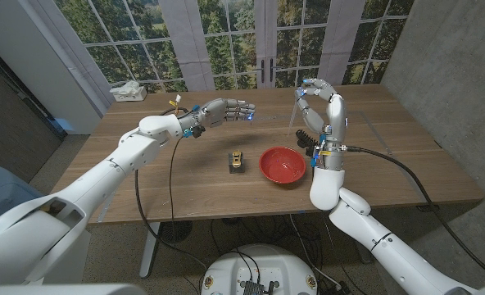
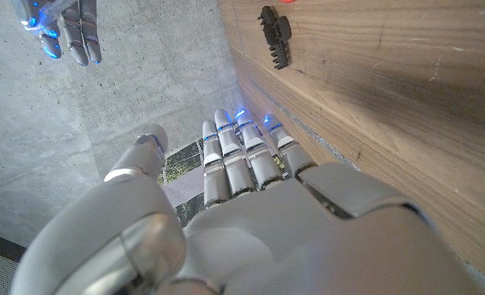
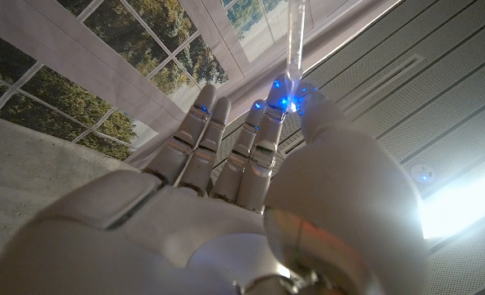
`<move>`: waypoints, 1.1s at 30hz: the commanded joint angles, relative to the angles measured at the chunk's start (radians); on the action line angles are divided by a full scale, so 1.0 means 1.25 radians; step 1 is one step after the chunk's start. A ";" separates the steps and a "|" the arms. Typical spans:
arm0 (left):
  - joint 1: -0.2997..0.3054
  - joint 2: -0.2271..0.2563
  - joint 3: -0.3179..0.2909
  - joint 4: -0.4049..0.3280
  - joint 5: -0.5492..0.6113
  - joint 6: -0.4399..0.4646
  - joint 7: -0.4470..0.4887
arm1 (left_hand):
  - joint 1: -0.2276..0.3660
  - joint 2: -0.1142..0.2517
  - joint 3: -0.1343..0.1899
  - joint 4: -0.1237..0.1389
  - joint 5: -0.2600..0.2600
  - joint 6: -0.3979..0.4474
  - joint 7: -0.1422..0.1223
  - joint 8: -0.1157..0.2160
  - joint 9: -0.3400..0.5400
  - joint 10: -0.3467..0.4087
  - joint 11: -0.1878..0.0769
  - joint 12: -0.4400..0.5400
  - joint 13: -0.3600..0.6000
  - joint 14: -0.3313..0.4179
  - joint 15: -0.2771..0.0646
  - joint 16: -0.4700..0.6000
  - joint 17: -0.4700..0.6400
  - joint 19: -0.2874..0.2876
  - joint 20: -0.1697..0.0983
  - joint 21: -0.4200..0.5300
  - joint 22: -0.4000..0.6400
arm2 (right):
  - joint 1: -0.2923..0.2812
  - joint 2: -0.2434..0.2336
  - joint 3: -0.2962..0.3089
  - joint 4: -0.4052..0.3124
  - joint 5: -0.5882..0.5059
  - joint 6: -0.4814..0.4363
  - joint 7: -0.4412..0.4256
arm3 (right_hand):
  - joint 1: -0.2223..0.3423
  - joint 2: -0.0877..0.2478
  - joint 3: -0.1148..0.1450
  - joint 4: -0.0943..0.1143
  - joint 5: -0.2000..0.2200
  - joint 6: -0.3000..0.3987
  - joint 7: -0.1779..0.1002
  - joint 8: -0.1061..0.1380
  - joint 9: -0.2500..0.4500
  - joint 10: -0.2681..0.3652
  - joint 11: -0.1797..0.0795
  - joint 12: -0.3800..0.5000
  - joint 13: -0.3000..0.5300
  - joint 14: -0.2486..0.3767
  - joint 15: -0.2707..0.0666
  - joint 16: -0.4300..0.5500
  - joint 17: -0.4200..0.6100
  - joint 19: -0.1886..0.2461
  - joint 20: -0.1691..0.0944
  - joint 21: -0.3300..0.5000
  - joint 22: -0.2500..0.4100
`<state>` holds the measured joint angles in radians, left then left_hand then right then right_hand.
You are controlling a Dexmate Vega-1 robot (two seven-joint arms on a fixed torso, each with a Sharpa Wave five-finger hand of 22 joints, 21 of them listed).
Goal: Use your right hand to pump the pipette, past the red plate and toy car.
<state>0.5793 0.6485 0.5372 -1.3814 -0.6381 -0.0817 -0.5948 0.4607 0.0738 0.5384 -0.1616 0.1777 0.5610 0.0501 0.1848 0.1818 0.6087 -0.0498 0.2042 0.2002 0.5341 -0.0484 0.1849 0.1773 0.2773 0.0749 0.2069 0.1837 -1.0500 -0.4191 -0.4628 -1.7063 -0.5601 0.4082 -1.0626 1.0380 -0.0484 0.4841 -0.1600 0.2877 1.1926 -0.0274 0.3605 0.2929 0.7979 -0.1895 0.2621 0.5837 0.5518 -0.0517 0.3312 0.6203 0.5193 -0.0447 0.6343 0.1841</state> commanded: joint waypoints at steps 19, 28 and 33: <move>0.015 0.006 -0.004 -0.017 -0.003 -0.003 0.008 | -0.007 0.000 0.009 -0.005 0.001 0.003 0.005 0.004 0.002 0.003 0.004 0.003 0.000 -0.004 -0.029 0.002 -0.001 -0.001 -0.001 0.005 0.004 | -0.012 -0.008 0.019 -0.017 0.021 0.009 0.029 | -0.017 -0.003 -0.008 0.000 -0.013 -0.031 -0.001 -0.027 -0.016 -0.016 0.005 -0.014 -0.002 -0.013 -0.126 0.005 0.011 -0.005 -0.001 0.002 0.002; 0.022 0.006 -0.009 -0.014 -0.007 -0.011 0.009 | -0.008 -0.001 0.009 -0.006 0.001 0.002 0.004 0.003 0.002 0.003 0.003 0.003 0.000 -0.004 -0.030 0.002 -0.001 -0.001 -0.001 0.005 0.004 | -0.012 -0.008 0.029 -0.028 0.033 -0.017 0.056 | -0.020 -0.002 -0.009 0.000 -0.016 -0.030 0.000 -0.030 -0.020 -0.015 0.009 -0.015 -0.002 -0.014 -0.128 0.006 0.013 -0.005 0.001 0.002 0.002; 0.026 0.008 -0.013 -0.013 -0.009 -0.014 0.012 | -0.009 -0.002 0.010 -0.006 0.001 0.002 0.004 0.003 0.002 0.001 0.002 0.003 0.000 -0.004 -0.029 0.002 -0.001 -0.001 -0.001 0.005 0.004 | -0.010 -0.007 0.034 -0.031 0.040 -0.031 0.065 | -0.020 0.000 -0.009 -0.001 -0.017 -0.029 0.001 -0.031 -0.022 -0.015 0.008 -0.015 -0.002 -0.013 -0.129 0.008 0.015 -0.006 0.001 0.003 0.002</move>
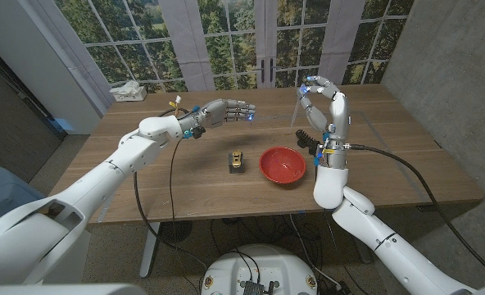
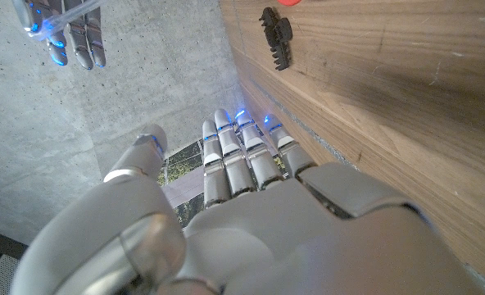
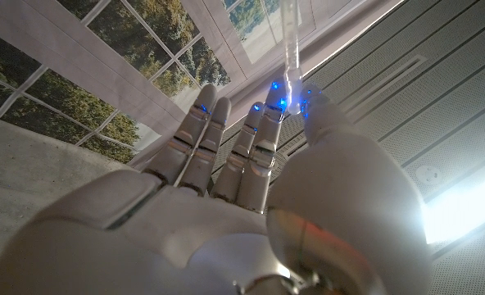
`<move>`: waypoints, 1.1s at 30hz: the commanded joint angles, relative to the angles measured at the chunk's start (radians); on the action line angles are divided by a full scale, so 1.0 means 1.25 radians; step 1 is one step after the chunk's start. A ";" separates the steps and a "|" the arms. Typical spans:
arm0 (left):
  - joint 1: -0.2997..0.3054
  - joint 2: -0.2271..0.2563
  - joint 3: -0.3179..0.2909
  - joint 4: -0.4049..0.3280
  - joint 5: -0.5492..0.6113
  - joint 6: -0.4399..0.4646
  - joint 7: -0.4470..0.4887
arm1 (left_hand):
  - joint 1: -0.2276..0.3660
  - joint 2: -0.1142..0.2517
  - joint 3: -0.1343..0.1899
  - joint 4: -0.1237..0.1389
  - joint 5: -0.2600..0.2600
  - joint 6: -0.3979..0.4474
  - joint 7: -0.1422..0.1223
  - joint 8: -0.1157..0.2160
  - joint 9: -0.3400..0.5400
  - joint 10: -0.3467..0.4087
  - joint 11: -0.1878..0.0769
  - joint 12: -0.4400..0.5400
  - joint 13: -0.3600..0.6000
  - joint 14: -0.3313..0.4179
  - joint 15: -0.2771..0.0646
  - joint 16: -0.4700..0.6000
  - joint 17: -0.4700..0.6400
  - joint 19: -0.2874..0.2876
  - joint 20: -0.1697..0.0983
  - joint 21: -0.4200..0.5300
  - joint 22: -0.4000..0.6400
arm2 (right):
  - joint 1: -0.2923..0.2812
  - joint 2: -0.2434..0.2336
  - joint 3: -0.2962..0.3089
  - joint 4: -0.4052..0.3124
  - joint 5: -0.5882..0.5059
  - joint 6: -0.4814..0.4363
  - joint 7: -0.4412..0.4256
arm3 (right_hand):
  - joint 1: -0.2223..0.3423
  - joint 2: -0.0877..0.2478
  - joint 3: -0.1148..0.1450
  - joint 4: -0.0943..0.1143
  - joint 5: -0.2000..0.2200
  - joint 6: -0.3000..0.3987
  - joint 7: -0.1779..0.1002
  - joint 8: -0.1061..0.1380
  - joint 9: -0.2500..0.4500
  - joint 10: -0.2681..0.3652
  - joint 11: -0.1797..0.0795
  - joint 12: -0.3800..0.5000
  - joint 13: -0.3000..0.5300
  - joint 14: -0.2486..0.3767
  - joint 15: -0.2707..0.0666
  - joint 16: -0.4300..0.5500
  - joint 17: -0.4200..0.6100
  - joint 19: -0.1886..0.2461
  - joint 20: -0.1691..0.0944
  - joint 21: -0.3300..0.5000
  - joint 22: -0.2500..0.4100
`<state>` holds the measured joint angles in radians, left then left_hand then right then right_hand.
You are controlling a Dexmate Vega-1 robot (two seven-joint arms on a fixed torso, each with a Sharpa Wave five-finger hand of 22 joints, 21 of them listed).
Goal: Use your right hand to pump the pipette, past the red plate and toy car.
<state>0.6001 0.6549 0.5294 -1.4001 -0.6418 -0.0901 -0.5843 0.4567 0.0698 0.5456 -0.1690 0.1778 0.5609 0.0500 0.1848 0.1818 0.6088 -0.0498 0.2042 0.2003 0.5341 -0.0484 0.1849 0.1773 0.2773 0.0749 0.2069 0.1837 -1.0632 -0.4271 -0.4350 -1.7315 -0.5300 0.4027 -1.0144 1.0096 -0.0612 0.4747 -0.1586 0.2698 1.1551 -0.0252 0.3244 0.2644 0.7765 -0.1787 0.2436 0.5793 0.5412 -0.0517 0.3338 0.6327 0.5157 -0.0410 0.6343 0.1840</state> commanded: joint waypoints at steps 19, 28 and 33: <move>0.021 0.014 -0.020 0.001 -0.006 -0.014 0.022 | -0.007 -0.001 0.006 -0.001 0.001 0.002 0.004 0.003 0.002 0.002 0.002 0.003 0.000 -0.004 -0.029 0.002 -0.001 -0.002 -0.001 0.005 0.004 | -0.009 -0.019 0.039 -0.039 0.041 -0.108 0.057 | 0.003 0.014 0.002 -0.005 -0.006 0.010 -0.002 -0.004 -0.006 0.004 -0.001 -0.001 0.003 -0.004 -0.129 0.005 0.006 -0.002 -0.001 0.005 0.002; 0.033 0.021 -0.028 -0.007 -0.009 -0.016 0.035 | -0.007 -0.001 0.007 -0.002 0.001 0.002 0.003 0.003 0.002 0.002 0.002 0.003 0.000 -0.004 -0.029 0.002 -0.001 -0.002 -0.001 0.005 0.004 | -0.025 -0.030 0.054 -0.060 0.055 -0.165 0.073 | 0.003 0.016 0.003 -0.005 -0.008 0.010 -0.003 -0.006 -0.009 0.006 0.000 -0.002 0.003 -0.003 -0.128 0.006 0.007 -0.002 0.000 0.006 0.002; 0.039 0.028 -0.033 -0.012 -0.009 -0.018 0.041 | -0.007 -0.001 0.008 -0.002 0.001 0.002 0.004 0.003 0.002 0.003 0.003 0.003 0.000 -0.004 -0.030 0.002 -0.001 -0.002 0.000 0.005 0.004 | -0.040 -0.036 0.062 -0.075 0.061 -0.203 0.077 | 0.003 0.016 0.004 -0.006 -0.009 0.011 -0.003 -0.007 -0.010 0.006 0.002 -0.002 0.003 -0.003 -0.128 0.005 0.007 -0.002 0.001 0.006 0.002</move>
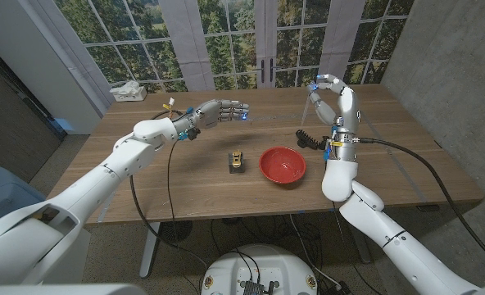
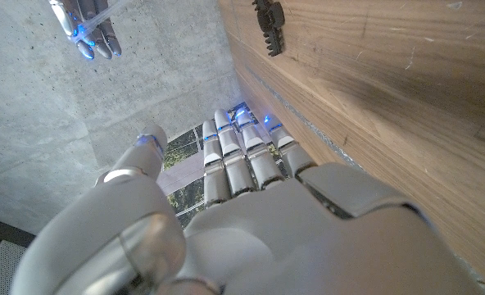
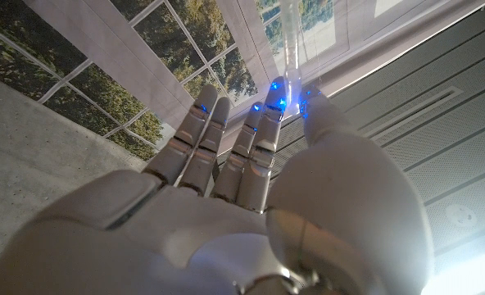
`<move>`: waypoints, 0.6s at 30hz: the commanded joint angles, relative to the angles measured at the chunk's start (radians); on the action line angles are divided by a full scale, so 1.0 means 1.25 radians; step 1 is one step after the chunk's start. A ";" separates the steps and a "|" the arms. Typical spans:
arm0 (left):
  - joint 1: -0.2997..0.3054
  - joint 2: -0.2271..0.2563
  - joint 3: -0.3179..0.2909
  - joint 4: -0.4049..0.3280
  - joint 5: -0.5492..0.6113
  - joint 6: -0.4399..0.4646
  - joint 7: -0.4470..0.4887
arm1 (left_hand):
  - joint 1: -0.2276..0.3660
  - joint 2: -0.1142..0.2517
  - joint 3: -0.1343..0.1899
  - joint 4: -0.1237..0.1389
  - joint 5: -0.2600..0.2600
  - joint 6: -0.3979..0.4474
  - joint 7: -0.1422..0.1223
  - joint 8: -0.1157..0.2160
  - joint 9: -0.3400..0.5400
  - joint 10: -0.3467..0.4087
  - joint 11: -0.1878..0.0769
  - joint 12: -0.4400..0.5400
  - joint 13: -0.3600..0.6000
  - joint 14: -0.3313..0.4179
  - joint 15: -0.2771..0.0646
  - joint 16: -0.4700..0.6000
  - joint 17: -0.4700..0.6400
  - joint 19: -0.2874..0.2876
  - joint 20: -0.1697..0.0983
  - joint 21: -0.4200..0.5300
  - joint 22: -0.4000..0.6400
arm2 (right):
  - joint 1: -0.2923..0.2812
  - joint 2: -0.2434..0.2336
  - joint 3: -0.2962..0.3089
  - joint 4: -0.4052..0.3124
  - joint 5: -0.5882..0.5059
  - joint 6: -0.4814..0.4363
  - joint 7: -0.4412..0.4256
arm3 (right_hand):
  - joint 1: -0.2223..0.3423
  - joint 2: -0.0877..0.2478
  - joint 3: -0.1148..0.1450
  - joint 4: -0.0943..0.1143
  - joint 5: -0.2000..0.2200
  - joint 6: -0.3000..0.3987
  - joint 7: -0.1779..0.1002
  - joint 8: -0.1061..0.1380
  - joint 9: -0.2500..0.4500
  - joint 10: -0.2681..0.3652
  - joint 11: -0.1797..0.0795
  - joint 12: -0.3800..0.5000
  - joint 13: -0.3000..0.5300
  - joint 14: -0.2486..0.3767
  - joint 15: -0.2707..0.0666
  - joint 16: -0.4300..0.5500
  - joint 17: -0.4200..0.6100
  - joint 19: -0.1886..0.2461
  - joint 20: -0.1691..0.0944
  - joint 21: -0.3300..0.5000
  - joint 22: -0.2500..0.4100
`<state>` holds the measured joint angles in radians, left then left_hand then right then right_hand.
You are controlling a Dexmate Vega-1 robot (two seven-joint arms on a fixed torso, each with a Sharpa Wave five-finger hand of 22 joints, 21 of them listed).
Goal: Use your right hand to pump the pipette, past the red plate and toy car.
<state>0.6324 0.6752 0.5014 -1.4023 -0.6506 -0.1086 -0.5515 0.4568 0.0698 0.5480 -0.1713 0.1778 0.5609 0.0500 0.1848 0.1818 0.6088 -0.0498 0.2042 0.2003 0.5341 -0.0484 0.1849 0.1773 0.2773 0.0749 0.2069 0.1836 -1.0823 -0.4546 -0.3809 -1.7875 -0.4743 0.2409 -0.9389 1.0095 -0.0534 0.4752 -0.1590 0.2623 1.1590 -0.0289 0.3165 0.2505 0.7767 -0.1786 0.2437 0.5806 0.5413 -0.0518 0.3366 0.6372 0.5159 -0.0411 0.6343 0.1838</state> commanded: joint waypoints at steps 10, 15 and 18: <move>0.028 0.030 -0.025 -0.027 -0.003 -0.002 0.035 | -0.007 -0.002 0.007 0.000 0.001 0.002 0.003 0.003 0.002 0.002 0.004 0.003 0.000 -0.004 -0.029 0.002 -0.001 -0.002 -0.001 0.005 0.004 | -0.046 -0.026 0.031 -0.056 0.033 -0.157 0.034 | 0.004 0.011 0.005 -0.006 -0.004 0.007 0.000 -0.002 -0.001 0.006 0.001 -0.003 0.003 -0.002 -0.128 0.004 0.004 -0.003 0.002 0.006 0.002; 0.045 0.039 -0.039 -0.038 -0.007 -0.009 0.054 | -0.007 -0.002 0.007 0.000 0.001 0.003 0.004 0.004 0.002 0.003 0.005 0.004 0.000 -0.005 -0.029 0.002 -0.001 -0.002 0.000 0.005 0.004 | -0.049 -0.031 0.034 -0.056 0.050 -0.183 0.041 | 0.004 0.011 0.006 -0.007 -0.005 0.008 0.001 -0.003 -0.003 0.007 0.002 -0.003 0.003 -0.002 -0.127 0.003 0.004 -0.002 0.003 0.007 0.002; 0.057 0.046 -0.049 -0.047 -0.009 -0.012 0.069 | -0.008 -0.002 0.008 0.000 0.001 0.003 0.003 0.004 0.002 0.003 0.003 0.004 0.000 -0.005 -0.029 0.002 -0.001 -0.002 0.000 0.006 0.004 | -0.050 -0.029 0.035 -0.052 0.061 -0.196 0.040 | 0.005 0.011 0.006 -0.008 -0.005 0.009 0.001 -0.003 -0.003 0.007 0.002 -0.004 0.004 -0.002 -0.127 0.003 0.004 -0.002 0.004 0.007 0.002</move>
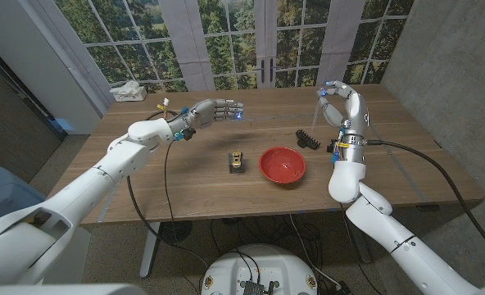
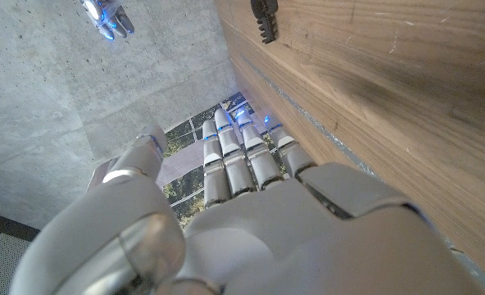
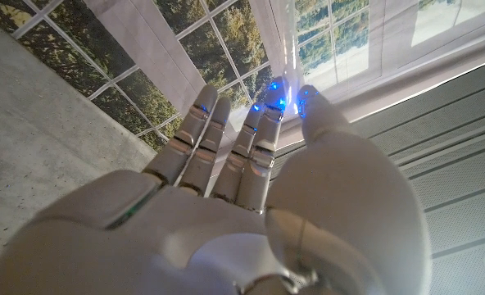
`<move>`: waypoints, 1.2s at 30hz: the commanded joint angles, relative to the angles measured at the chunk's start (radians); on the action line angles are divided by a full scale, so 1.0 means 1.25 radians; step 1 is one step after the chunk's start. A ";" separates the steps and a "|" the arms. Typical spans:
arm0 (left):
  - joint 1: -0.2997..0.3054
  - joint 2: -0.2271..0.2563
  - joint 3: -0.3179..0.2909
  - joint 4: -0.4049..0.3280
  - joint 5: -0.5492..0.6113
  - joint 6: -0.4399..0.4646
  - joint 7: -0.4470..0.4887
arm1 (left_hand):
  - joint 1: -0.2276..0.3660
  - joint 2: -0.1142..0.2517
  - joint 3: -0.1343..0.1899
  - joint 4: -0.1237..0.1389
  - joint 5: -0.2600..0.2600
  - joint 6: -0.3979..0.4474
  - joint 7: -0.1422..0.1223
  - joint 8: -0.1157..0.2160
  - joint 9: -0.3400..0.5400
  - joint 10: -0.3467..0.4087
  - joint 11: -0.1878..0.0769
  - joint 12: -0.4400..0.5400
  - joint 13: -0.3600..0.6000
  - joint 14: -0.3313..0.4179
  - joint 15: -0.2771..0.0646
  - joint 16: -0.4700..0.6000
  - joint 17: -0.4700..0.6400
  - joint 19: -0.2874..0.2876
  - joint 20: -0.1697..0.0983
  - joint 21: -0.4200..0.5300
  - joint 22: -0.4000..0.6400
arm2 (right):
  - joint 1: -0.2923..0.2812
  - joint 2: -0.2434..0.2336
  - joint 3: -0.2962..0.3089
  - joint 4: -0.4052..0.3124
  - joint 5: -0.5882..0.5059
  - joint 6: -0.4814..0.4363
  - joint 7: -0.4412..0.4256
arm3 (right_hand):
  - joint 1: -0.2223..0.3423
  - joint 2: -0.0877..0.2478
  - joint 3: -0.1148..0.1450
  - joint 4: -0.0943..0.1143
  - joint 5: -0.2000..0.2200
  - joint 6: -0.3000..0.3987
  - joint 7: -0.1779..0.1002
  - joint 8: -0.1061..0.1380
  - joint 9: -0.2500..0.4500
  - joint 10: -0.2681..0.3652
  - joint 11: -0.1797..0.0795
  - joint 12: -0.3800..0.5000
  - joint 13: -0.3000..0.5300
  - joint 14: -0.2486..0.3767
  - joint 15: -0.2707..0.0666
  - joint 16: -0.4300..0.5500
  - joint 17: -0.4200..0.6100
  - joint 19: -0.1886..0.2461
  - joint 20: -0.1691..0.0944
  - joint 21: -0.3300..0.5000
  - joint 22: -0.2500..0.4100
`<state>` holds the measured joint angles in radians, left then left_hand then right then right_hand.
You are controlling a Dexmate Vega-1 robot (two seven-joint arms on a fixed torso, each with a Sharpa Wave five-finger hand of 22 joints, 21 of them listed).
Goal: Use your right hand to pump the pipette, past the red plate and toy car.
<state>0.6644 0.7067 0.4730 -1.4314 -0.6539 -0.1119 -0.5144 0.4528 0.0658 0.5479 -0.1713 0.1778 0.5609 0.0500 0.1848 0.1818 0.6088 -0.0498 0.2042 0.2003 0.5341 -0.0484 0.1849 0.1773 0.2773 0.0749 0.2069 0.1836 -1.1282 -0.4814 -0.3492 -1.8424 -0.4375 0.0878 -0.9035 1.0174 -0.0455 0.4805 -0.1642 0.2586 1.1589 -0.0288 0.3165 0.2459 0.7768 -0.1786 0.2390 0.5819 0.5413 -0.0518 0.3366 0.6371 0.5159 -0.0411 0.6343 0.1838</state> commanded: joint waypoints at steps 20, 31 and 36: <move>0.104 0.032 -0.075 -0.070 -0.022 -0.032 0.143 | 0.013 0.004 0.005 -0.005 0.001 -0.060 -0.031 -0.007 0.000 -0.160 -0.001 -0.026 -0.008 -0.119 -0.004 -0.014 0.001 0.004 -0.001 0.007 0.004 | -0.011 -0.015 0.004 0.012 0.098 -0.156 0.026 | -0.001 0.005 0.005 -0.004 -0.006 0.009 0.009 -0.007 -0.005 0.010 0.009 -0.001 0.003 0.003 -0.127 0.005 0.006 -0.002 0.006 0.009 0.002; 0.147 0.015 -0.107 -0.073 -0.046 -0.049 0.208 | 0.019 0.009 0.002 -0.003 0.001 -0.080 -0.040 -0.008 -0.001 -0.187 0.003 -0.021 -0.011 -0.170 0.007 -0.009 0.000 -0.015 -0.006 0.001 0.004 | 0.000 -0.022 -0.003 0.033 0.134 -0.191 0.036 | -0.003 0.006 0.006 -0.003 -0.007 0.009 0.011 -0.010 -0.007 0.010 0.014 -0.002 0.004 0.004 -0.124 0.004 0.006 -0.002 0.007 0.011 0.003; 0.163 0.012 -0.118 -0.078 -0.049 -0.054 0.235 | 0.020 0.010 0.002 -0.003 0.001 -0.088 -0.043 -0.009 -0.001 -0.195 0.006 -0.021 -0.011 -0.176 0.008 -0.009 0.000 -0.016 -0.006 0.001 0.004 | 0.006 -0.026 -0.007 0.042 0.147 -0.207 0.040 | -0.004 0.007 0.006 -0.003 -0.008 0.009 0.013 -0.010 -0.008 0.010 0.014 -0.002 0.005 0.005 -0.124 0.005 0.007 -0.002 0.007 0.011 0.003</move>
<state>0.8206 0.7327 0.3592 -1.5166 -0.6984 -0.1619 -0.3000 0.4636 0.0766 0.5521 -0.1755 0.1777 0.4624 -0.0019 0.1772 0.1818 0.3704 -0.0440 0.1732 0.1859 0.3215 -0.0359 0.1700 0.1773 0.2610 0.0661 0.2109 0.1837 -1.1348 -0.5052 -0.3485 -1.8138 -0.2945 -0.1245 -0.8649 1.0170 -0.0454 0.4846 -0.1683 0.2513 1.1681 -0.0197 0.3092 0.2367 0.7860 -0.1695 0.2390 0.5828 0.5413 -0.0518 0.3365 0.6420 0.5103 -0.0355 0.6438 0.1837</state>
